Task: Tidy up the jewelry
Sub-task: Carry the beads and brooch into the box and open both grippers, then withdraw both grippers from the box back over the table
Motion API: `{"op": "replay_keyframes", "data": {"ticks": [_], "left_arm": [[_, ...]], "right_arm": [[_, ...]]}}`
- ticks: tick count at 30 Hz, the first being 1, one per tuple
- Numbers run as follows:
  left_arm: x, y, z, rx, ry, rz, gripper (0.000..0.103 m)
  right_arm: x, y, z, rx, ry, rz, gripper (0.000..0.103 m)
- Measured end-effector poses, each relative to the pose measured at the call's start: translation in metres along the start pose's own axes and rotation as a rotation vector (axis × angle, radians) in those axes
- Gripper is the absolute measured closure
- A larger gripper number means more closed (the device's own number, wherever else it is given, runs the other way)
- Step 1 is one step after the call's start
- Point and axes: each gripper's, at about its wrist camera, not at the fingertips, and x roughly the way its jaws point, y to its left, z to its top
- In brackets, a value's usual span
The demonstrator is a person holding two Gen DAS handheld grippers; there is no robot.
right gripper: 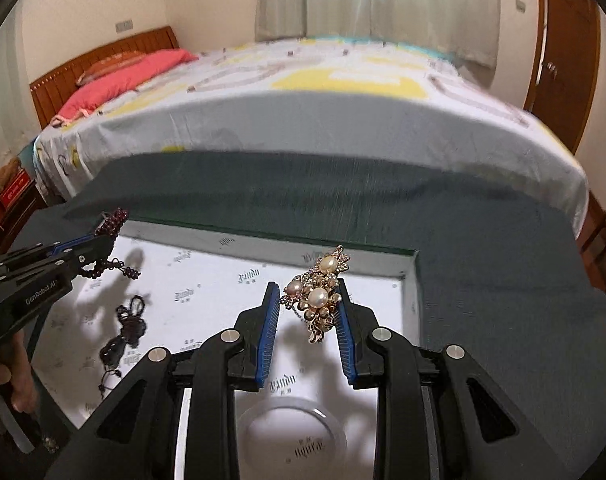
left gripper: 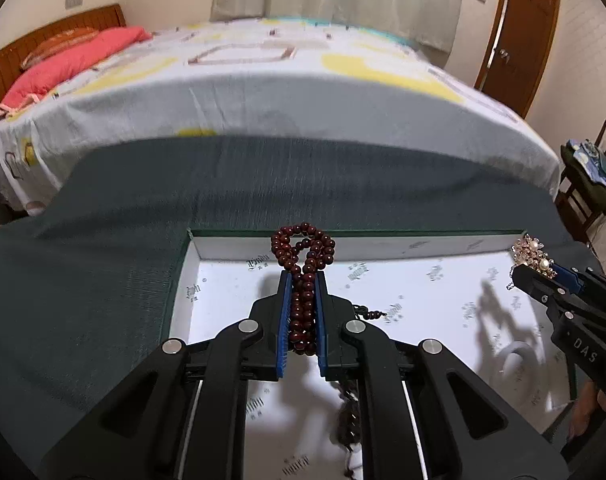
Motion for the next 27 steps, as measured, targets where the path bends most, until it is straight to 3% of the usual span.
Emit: {"op": "replay_keyframes", "data": {"ticks": [11, 14, 15, 16, 18, 22, 27], "left_arm": [[0.03, 0.006, 0.0, 0.002, 0.106, -0.002, 0.091], [0.033, 0.005, 0.001, 0.004, 0.125, -0.008, 0.081], [0.034, 0.005, 0.001, 0.004, 0.127, -0.007, 0.072], [0.033, 0.005, 0.002, 0.001, 0.126, -0.003, 0.064], [0.032, 0.006, 0.002, -0.007, 0.115, 0.003, 0.055], [0.025, 0.006, 0.002, -0.001, 0.089, 0.023, 0.045], [-0.003, 0.007, 0.0, -0.003, 0.013, 0.014, 0.039]], "right_arm": [[0.036, -0.004, 0.004, 0.012, 0.131, -0.006, 0.075], [0.038, -0.006, 0.004, 0.031, 0.146, 0.004, 0.075], [0.037, -0.006, 0.004, 0.033, 0.146, 0.003, 0.072], [0.036, -0.006, 0.003, 0.033, 0.143, 0.002, 0.068], [0.034, -0.006, 0.005, 0.032, 0.132, -0.002, 0.045], [0.025, -0.005, 0.004, 0.01, 0.09, -0.037, 0.043], [-0.007, -0.006, -0.004, 0.033, 0.007, -0.045, 0.042]]}}
